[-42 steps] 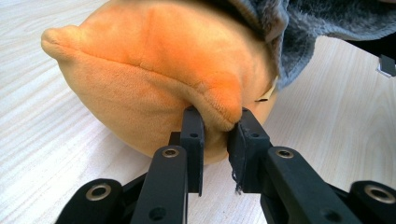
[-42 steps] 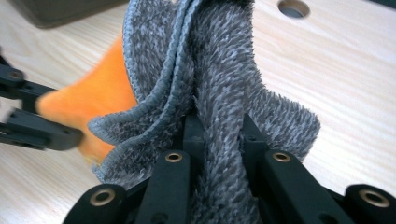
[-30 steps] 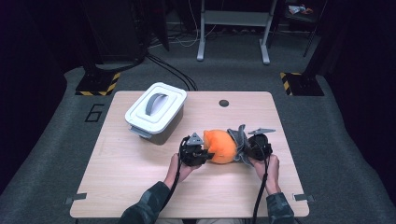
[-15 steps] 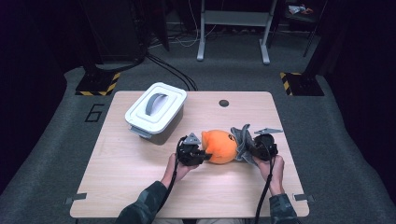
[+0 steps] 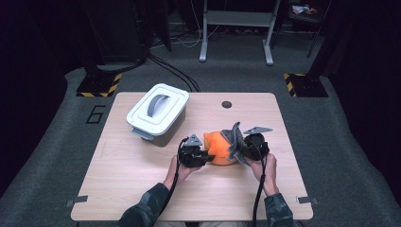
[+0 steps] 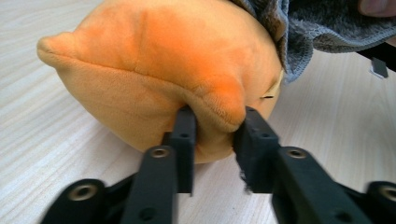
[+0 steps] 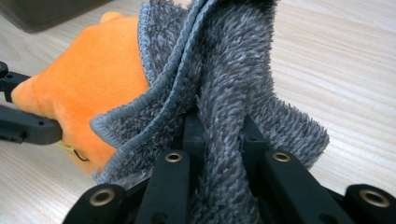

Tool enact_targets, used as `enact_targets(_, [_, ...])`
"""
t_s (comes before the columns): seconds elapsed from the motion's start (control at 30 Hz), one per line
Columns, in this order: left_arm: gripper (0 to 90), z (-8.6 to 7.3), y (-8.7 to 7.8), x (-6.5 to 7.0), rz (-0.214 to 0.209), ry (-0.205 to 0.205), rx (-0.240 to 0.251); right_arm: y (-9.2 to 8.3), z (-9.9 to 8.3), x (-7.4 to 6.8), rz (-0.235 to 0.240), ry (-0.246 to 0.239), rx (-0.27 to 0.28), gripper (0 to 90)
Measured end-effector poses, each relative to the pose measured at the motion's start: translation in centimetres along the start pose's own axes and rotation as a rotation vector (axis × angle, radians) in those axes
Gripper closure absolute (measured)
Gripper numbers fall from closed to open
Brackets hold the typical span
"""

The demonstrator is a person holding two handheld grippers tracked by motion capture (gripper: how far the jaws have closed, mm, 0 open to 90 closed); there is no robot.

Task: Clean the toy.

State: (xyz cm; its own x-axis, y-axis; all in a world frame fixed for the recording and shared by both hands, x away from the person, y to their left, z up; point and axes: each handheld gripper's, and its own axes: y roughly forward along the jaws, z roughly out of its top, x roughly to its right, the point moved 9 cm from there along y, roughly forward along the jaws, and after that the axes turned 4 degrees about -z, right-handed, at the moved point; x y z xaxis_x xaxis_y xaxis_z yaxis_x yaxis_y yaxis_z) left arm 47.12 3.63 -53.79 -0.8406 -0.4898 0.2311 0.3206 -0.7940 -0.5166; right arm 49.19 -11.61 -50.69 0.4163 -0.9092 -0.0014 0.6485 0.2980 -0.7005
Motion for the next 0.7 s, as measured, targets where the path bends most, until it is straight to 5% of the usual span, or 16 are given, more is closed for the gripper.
enact_targets(0.17, [43.5,-0.2,-0.4,0.1,0.104,0.083,0.008,0.1,0.1,0.3,-0.017,-0.012,-0.007,78.0])
enact_targets(0.3, [36.3,-0.6,0.0,0.2,0.133,0.129,-0.005,0.2,0.2,0.6,-0.023,-0.001,-0.014,77.9])
enact_targets(0.47, [43.7,-0.7,1.1,0.2,0.151,0.136,0.008,0.4,0.2,0.8,-0.021,0.000,-0.023,78.0])
enact_targets(0.7, [73.1,0.0,1.0,-0.1,0.144,0.123,0.034,0.0,0.4,1.0,-0.017,0.010,-0.002,78.0])
